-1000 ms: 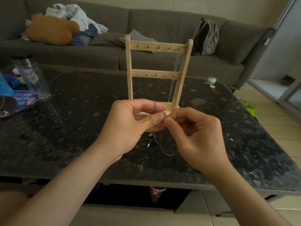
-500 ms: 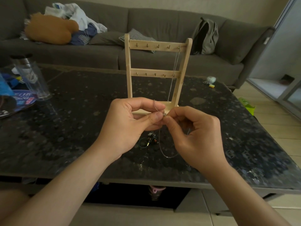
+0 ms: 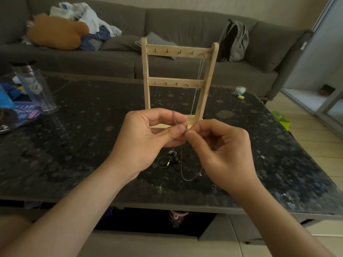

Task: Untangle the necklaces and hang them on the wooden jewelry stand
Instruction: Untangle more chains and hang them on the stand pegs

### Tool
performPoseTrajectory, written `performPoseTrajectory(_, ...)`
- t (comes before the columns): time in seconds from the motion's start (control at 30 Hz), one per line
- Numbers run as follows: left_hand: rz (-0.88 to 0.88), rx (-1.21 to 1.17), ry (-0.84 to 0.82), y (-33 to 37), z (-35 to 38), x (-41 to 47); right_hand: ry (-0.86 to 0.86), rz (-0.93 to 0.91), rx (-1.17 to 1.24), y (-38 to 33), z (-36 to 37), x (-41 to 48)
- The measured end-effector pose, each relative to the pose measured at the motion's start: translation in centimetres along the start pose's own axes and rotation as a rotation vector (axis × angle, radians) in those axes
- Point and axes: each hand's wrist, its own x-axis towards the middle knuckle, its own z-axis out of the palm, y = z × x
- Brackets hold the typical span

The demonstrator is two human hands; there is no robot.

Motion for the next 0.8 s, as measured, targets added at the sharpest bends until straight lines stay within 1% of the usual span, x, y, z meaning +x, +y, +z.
performPoseTrajectory(0.2, -0.124, -0.151, -0.043, 0.27, -0.23, -0.03, -0.047, 0.053, 0.178, -0.33, -0.49, 0.28)
performPoseTrajectory(0.27, -0.143, -0.193, -0.045, 0.38, -0.36, -0.07, -0.046, 0.058, 0.199, -0.42, -0.52, 0.28)
performPoseTrajectory(0.57, -0.129, -0.208, -0.004, 0.29, -0.04, -0.13, 0.024, -0.002, 0.041, -0.48, -0.08, -0.12)
performPoseTrajectory(0.8, -0.121, -0.224, 0.014, 0.31, 0.24, -0.24, 0.051, -0.028, 0.002, -0.76, 0.08, -0.12)
